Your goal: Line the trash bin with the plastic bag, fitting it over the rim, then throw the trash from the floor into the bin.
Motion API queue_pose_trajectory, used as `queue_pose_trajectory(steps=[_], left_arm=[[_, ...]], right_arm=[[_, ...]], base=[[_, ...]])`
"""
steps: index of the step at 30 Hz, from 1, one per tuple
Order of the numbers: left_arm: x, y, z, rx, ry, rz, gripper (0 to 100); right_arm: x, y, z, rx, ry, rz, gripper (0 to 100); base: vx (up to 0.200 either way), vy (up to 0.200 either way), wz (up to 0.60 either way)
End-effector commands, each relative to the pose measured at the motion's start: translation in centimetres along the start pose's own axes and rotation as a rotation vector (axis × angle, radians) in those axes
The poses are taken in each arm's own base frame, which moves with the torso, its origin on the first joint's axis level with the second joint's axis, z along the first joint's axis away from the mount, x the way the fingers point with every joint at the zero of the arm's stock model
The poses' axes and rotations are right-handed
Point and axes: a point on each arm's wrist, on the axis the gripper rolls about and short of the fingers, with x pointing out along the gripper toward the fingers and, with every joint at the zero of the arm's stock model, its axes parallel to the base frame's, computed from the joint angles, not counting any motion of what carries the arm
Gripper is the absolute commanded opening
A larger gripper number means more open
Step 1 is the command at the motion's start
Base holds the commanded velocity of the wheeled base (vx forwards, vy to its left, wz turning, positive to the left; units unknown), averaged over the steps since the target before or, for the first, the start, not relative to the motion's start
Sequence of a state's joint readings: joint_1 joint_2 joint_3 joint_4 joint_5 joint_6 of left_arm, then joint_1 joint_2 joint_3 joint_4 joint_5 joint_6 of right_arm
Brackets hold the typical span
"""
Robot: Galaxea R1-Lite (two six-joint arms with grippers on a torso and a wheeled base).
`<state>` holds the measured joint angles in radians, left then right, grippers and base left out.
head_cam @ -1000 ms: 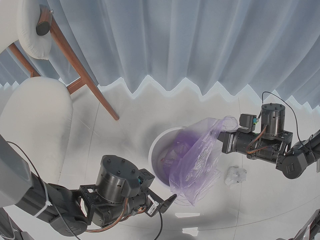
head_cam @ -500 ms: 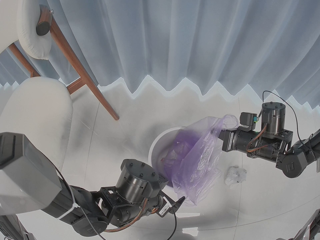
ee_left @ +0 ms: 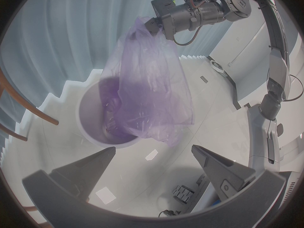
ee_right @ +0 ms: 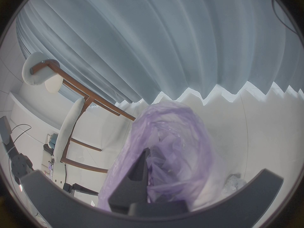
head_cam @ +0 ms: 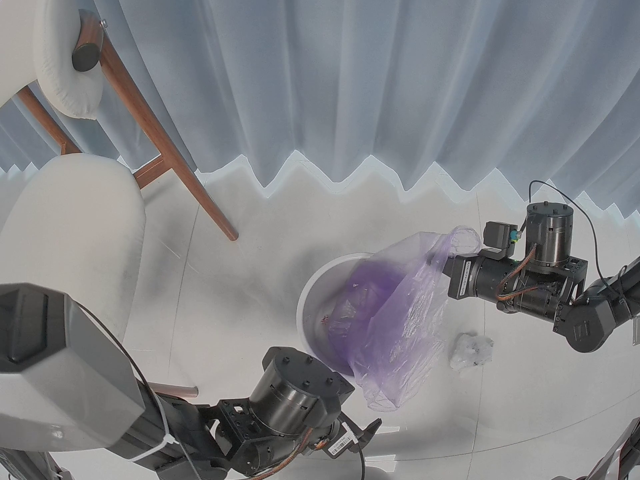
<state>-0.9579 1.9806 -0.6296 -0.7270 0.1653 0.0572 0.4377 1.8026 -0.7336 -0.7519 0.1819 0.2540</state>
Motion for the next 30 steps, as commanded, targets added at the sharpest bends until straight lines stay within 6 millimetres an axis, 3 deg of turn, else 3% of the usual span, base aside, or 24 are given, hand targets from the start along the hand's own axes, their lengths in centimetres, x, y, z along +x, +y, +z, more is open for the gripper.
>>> queue_pose_trajectory(steps=[1, 17, 25, 30], left_arm=[[0.3, -0.4, -0.1, 0.007, 0.005, -0.006, 100], [3.7, 1.6, 1.1, -0.037, -0.003, 0.100, 100], [3.9, 1.6, 1.2, -0.050, -0.006, 0.104, 100], [4.3, 2.9, 1.3, -0.072, -0.008, 0.136, 100]], right_arm=[[0.1, 0.0, 0.1, 0.000, -0.004, 0.001, 0], [-0.7, 0.1, -0.2, -0.001, 0.004, 0.001, 0], [-0.8, 0.1, -0.4, 0.000, 0.008, -0.001, 0], [-1.0, 0.1, -0.2, 0.000, 0.001, -0.003, 0]], base=[[0.000, 0.000, 0.00], [0.000, 0.000, 0.00], [0.000, 0.000, 0.00], [0.000, 0.000, 0.00]])
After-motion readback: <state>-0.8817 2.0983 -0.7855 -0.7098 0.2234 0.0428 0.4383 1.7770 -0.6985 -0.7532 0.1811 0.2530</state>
